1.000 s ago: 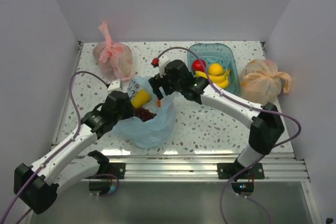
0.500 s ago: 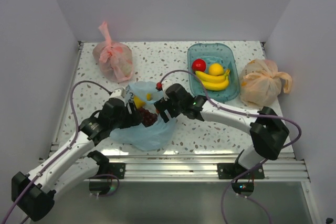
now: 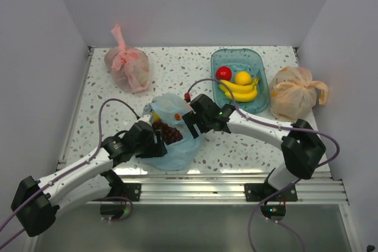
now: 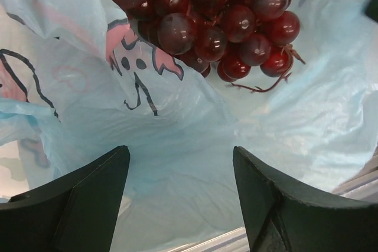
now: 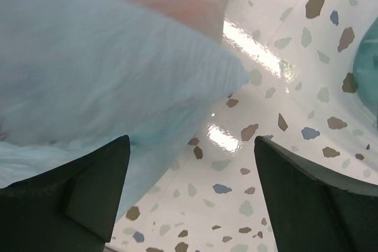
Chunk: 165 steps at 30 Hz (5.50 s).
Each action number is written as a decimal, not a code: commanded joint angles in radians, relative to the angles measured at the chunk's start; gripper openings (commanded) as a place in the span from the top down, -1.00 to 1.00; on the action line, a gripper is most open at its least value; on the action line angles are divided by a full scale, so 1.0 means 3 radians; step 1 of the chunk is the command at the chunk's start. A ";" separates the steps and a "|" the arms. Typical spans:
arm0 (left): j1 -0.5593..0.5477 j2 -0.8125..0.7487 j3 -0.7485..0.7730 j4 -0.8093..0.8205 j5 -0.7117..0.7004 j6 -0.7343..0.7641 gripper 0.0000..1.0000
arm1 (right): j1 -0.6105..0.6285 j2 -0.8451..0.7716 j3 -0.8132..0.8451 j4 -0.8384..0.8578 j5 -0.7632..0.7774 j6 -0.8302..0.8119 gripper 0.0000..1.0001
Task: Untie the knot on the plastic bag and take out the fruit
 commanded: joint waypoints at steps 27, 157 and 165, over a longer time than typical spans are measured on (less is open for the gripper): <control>-0.0075 -0.0164 0.0081 -0.0181 -0.0361 -0.0312 -0.54 | 0.0416 0.0881 0.1376 0.0217 -0.1166 -0.0504 -0.19; 0.0610 -0.0451 0.0281 0.0448 -0.1307 0.1043 -1.00 | 0.0017 -0.0147 0.1371 -0.0074 -0.1793 -0.0724 -0.65; 0.0656 -0.0384 0.0265 0.0428 -0.1271 0.0977 -1.00 | 0.0196 0.0339 0.1269 -0.0283 -0.1652 -0.0775 -0.43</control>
